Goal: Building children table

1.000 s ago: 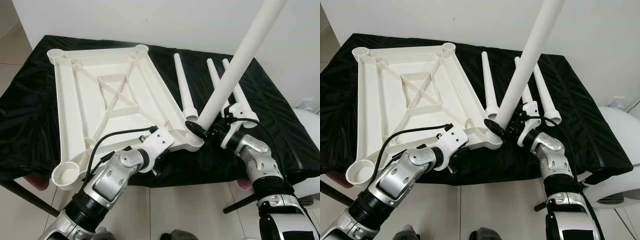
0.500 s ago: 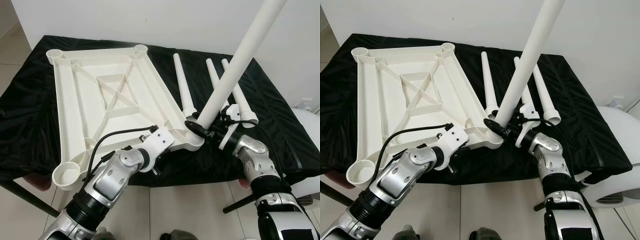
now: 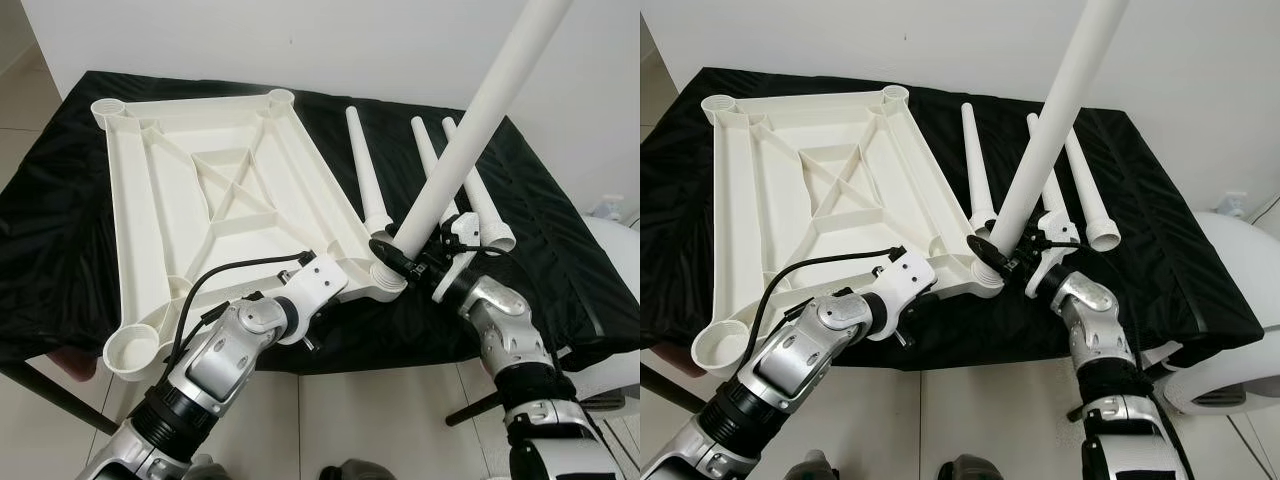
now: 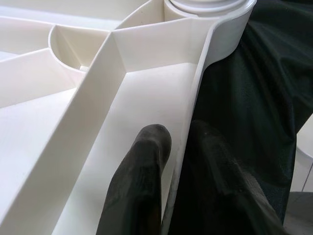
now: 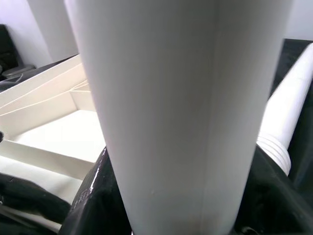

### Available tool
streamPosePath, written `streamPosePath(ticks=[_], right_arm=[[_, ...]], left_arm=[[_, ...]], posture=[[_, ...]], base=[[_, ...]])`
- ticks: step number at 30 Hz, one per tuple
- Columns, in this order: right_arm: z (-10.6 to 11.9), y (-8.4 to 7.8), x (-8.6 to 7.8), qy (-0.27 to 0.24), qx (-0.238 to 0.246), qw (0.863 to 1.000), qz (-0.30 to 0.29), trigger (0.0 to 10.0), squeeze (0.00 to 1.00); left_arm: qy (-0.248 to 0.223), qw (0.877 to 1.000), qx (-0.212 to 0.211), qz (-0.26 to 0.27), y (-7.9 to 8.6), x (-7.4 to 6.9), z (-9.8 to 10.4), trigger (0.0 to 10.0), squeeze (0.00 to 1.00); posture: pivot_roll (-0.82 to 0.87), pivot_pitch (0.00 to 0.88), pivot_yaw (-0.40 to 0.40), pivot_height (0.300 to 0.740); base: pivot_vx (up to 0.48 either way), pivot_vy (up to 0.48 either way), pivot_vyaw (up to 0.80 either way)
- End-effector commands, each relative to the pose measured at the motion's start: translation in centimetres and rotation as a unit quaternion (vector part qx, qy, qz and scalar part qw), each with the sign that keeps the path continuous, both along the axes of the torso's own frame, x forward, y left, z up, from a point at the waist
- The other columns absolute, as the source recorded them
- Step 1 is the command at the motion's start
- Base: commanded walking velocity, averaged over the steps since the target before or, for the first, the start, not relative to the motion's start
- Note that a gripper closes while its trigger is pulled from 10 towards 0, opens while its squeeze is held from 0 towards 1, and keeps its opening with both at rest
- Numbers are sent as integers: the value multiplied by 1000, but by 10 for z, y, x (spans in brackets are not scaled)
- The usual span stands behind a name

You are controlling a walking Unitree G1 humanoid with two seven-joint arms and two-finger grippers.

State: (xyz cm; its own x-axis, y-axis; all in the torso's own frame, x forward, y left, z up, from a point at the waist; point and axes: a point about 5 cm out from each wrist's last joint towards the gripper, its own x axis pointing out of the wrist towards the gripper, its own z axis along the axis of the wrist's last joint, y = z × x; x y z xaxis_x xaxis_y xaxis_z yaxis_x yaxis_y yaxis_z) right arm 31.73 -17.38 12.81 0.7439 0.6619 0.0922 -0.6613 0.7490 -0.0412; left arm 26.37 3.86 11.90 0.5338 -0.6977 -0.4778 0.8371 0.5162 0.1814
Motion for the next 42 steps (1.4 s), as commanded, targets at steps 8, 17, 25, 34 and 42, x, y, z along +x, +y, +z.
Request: streamPosePath(ticks=[8,17,25,34,42], right_arm=[[16,8,1,-24,26,997,-74,10000,0],[27,32,-2,-40,33,987,-151,10000,0],[25,51,-8,-23,50,971,-233,10000,0],[21,60,-13,-6,58,947,-316,10000,0],[23,55,-14,-4,57,941,-332,10000,0]], left_arm=[[24,999,0,-40,-7,-10,-6,10000,0],[24,999,0,-40,-8,-11,-7,10000,0],[24,999,-1,-37,-8,-12,-7,10000,0],[24,999,1,-39,-6,-11,-7,10000,0],[24,999,1,-38,-6,-10,-6,10000,0]], posture=[[-5,9,-81,740],[1,8,-91,740],[6,5,-97,740],[2,12,-83,740],[-2,16,-81,740]], base=[[0,0,0],[0,0,0],[0,0,0],[0,0,0],[0,0,0]])
